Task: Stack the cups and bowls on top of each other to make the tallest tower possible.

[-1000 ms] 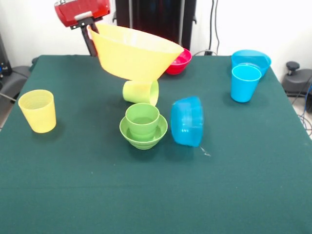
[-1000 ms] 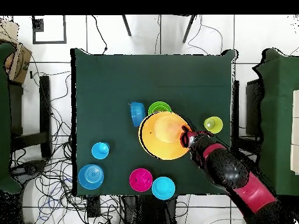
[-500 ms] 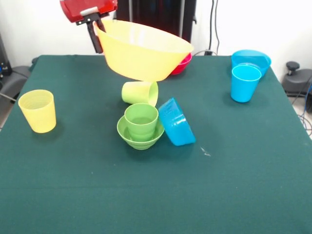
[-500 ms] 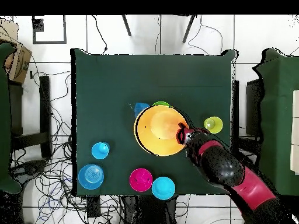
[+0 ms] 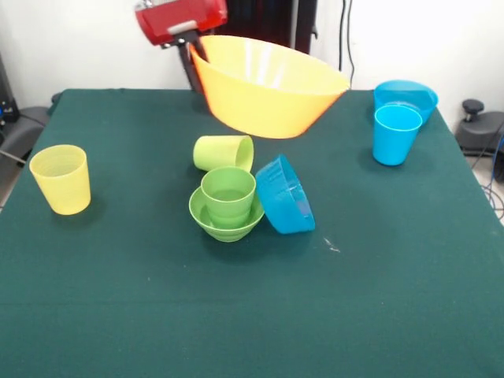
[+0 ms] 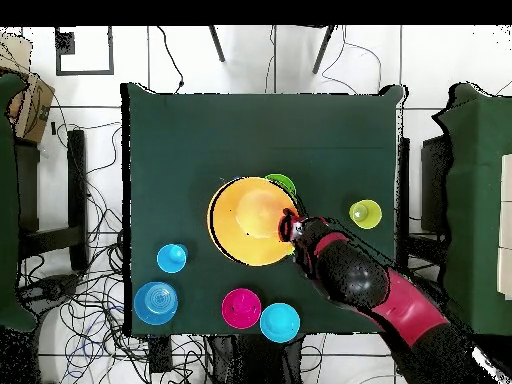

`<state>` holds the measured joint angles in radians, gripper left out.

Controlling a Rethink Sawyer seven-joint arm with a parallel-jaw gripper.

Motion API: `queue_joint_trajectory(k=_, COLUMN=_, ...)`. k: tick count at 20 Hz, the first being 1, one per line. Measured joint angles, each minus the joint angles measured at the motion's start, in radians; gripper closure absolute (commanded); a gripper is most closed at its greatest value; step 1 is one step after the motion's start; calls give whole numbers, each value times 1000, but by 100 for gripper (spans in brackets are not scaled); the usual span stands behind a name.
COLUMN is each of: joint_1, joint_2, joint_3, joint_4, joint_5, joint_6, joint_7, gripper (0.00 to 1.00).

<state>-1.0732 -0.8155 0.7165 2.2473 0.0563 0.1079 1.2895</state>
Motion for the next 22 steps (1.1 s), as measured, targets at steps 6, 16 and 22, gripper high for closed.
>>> queue_joint_trajectory(k=6, joint_1=50, joint_2=12, joint_3=-19, joint_4=-4, joint_5=2, joint_6=5, joint_7=37, gripper=100)
queue_joint_trajectory(k=16, joint_1=41, joint_2=14, joint_3=-34, joint_4=-9, joint_5=41, joint_6=80, joint_7=93, gripper=100)
queue_joint_trajectory(k=22, joint_1=25, joint_2=34, joint_3=-55, joint_4=-37, joint_5=77, joint_6=211, joint_7=113, gripper=100)
